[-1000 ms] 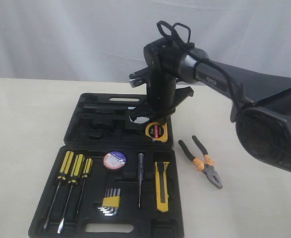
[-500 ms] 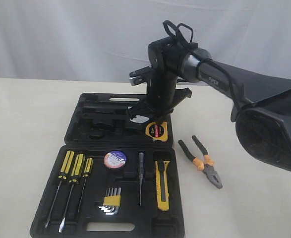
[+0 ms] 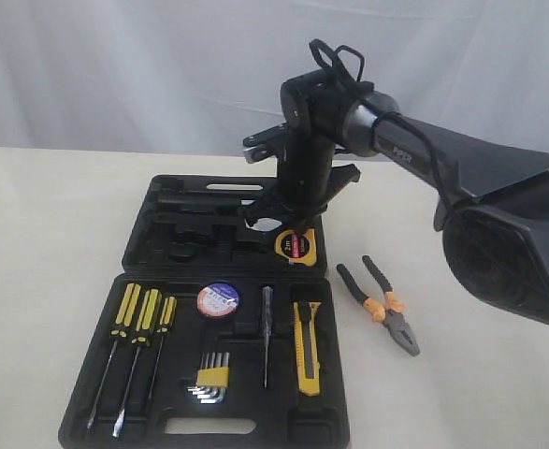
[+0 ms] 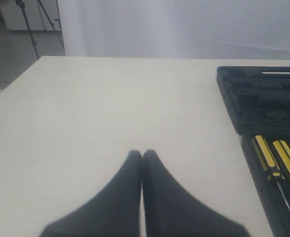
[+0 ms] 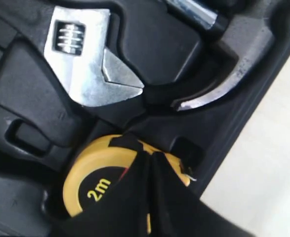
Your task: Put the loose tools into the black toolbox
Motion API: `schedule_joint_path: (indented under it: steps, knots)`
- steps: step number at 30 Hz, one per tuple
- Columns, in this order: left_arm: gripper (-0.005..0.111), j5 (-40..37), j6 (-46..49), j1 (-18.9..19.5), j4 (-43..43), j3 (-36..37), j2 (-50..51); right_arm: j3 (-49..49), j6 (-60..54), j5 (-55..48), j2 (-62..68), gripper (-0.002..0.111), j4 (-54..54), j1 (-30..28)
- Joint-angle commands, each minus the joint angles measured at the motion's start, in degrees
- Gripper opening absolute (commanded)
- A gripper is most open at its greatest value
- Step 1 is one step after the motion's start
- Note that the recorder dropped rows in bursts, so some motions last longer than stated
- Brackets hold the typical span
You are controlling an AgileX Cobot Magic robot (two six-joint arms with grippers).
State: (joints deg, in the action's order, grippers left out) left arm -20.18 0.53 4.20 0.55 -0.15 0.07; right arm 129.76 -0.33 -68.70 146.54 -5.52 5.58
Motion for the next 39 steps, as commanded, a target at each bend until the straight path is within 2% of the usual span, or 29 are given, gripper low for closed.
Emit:
schedule_joint_path:
  steps: [1, 16, 29, 39]
  knots:
    - [0.000, 0.57, -0.11, -0.27, -0.55, 0.15, -0.07, -3.21, -1.44, -1.26, 7.74, -0.001, 2.66, -0.36]
    - [0.000, 0.57, -0.11, -0.27, -0.55, 0.15, -0.07, -3.21, -1.44, -1.26, -5.68, -0.001, 2.54, -0.32]
    - [0.000, 0.57, -0.11, -0.27, -0.55, 0.15, -0.07, -3.21, -0.44, 6.74, -7.18, -0.001, 0.73, -0.54]
    - [0.000, 0.57, -0.11, -0.27, -0.55, 0.15, -0.07, -3.21, 0.33, 3.29, 0.57, -0.001, -0.15, -0.87]
